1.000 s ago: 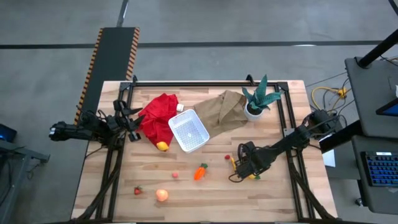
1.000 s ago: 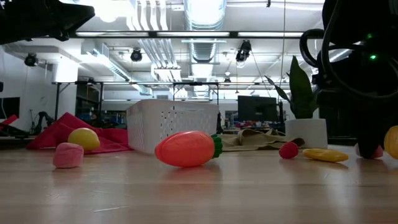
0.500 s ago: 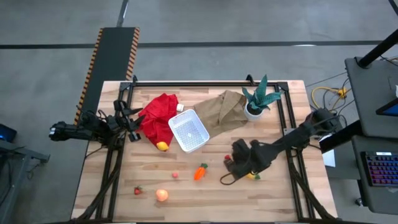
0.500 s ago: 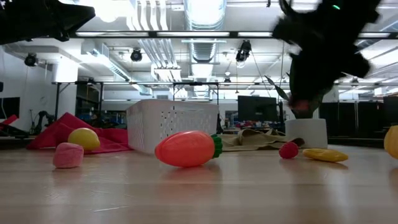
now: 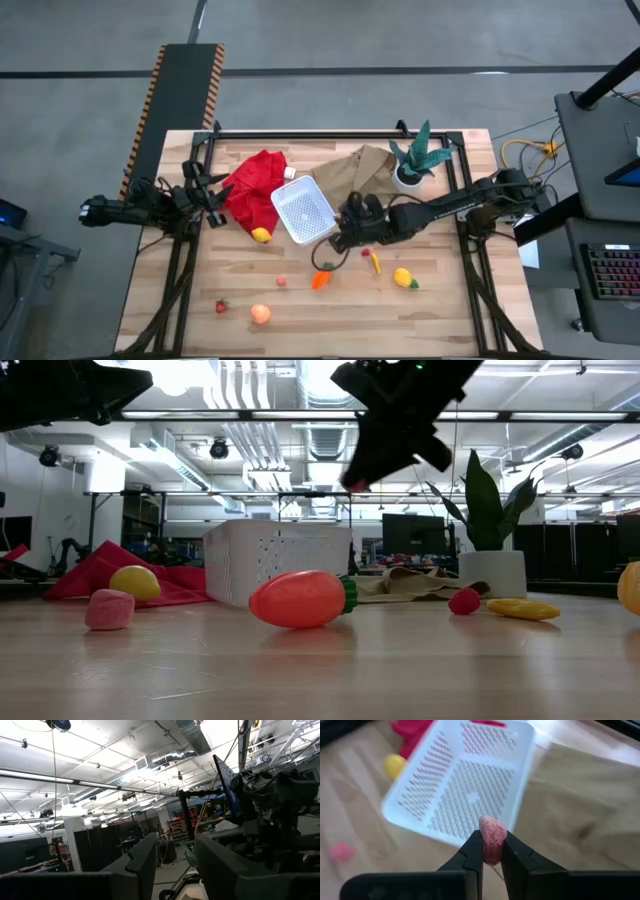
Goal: Pick and placing Produce into tupperware
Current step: Put the right toy raspberry into the white bin
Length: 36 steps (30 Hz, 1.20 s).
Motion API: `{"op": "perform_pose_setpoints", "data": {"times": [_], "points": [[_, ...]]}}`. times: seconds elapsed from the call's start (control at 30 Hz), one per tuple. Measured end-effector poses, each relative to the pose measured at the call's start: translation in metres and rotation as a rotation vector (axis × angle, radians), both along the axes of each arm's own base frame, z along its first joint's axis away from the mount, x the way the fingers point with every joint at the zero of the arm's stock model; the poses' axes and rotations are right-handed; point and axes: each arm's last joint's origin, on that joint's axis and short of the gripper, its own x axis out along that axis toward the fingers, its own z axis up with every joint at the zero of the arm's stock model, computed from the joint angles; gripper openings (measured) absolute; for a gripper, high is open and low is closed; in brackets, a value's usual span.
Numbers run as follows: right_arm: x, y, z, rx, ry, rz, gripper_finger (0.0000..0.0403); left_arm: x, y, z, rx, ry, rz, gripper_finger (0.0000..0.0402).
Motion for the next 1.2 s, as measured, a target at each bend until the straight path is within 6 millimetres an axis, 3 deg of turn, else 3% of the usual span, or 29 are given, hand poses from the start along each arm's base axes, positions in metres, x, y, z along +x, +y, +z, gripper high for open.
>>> {"op": "perform_pose_setpoints", "data": {"times": [0.3, 0.47, 0.73, 1.2], "points": [[0.02, -0.012, -0.008, 0.006, -0.036, 0.095, 0.0039, 0.0, 0.0, 0.0, 0.001, 0.003, 0.0, 0.0118], [0.034, -0.017, -0.022, -0.021, 0.061, 0.105, 0.0038, 0.0, 0.0, 0.0, 0.001, 0.002, 0.0, 0.0118], [0.042, -0.027, -0.022, -0.046, 0.156, 0.092, 0.004, 0.0, 0.0, 0.0, 0.001, 0.0, 0.0, 0.0118], [0.039, -0.028, -0.022, -0.047, 0.178, 0.092, 0.0138, 0.0, 0.0, 0.0, 0.001, 0.001, 0.0, 0.0118]]}}
